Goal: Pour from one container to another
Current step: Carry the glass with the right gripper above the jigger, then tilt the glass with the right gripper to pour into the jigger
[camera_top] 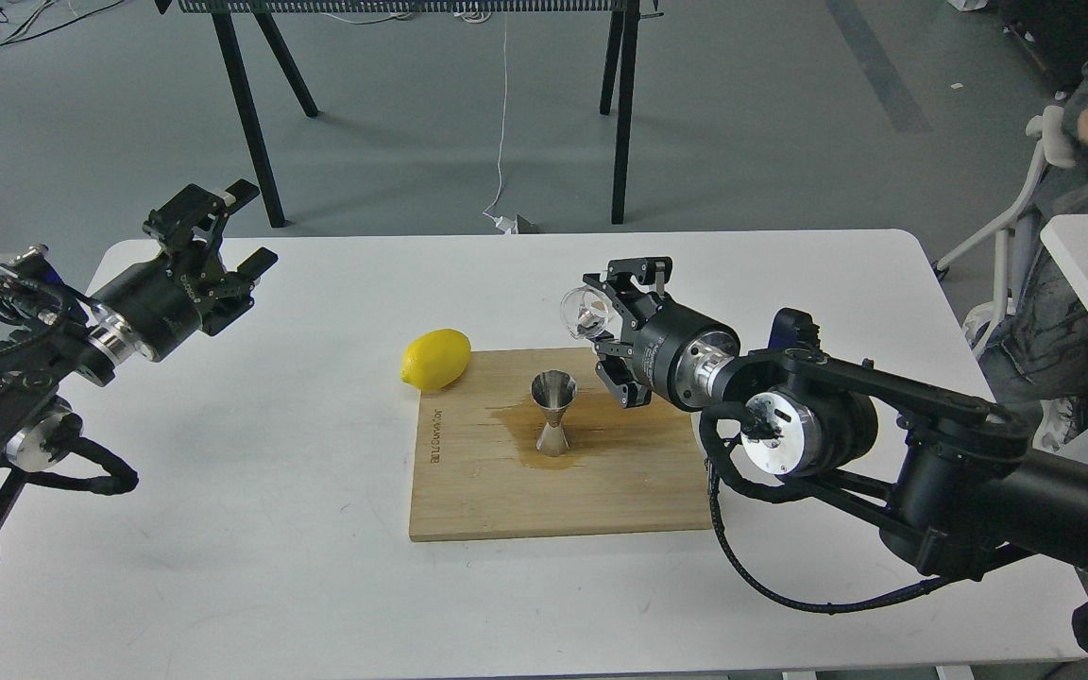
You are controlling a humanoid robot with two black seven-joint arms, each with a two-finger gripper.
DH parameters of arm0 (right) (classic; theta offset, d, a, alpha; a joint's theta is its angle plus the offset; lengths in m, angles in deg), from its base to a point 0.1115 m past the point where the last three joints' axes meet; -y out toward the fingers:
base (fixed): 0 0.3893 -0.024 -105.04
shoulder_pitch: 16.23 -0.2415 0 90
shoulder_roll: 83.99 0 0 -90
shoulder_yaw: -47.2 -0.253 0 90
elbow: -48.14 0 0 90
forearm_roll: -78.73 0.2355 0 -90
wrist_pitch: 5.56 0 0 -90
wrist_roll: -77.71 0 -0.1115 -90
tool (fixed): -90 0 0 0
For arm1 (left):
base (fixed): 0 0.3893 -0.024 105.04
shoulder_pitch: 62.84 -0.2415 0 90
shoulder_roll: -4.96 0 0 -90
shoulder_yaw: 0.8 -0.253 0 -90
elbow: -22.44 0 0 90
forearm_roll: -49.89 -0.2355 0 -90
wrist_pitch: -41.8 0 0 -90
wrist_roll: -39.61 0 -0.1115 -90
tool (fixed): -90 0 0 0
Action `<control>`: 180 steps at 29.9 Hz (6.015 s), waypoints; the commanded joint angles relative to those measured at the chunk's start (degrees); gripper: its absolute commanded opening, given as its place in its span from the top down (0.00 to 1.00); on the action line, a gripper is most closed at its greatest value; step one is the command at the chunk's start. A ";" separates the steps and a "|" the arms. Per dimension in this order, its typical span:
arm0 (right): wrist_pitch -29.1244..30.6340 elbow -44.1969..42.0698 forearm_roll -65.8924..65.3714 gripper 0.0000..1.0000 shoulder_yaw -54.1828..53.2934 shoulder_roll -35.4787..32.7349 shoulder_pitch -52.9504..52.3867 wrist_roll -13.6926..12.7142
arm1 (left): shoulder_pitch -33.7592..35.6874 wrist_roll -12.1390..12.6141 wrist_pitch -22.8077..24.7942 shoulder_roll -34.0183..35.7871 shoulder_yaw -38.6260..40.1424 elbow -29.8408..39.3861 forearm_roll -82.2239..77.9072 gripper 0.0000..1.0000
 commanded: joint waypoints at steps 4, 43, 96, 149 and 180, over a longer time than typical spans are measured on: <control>0.22 -0.08 -2.29 0.57 2.82 -0.70 -1.61 -0.12 | 0.04 0.00 0.00 -0.05 -0.05 0.00 0.00 0.01; 0.40 -3.42 -5.89 0.57 14.07 3.96 -8.55 -0.12 | 0.04 0.00 0.00 -0.05 0.21 -0.08 0.00 0.01; 0.66 -3.25 -13.01 0.56 27.42 3.43 -18.31 0.32 | 0.04 0.00 0.00 -0.05 0.30 0.00 0.00 0.01; 0.66 -6.76 -17.23 0.55 35.34 8.62 -23.59 0.76 | 0.04 0.00 0.00 -0.05 0.30 -0.08 0.08 0.01; 0.66 -6.32 -21.36 0.55 42.99 8.97 -29.03 1.64 | 0.04 0.00 0.00 0.04 0.39 -0.08 0.08 0.01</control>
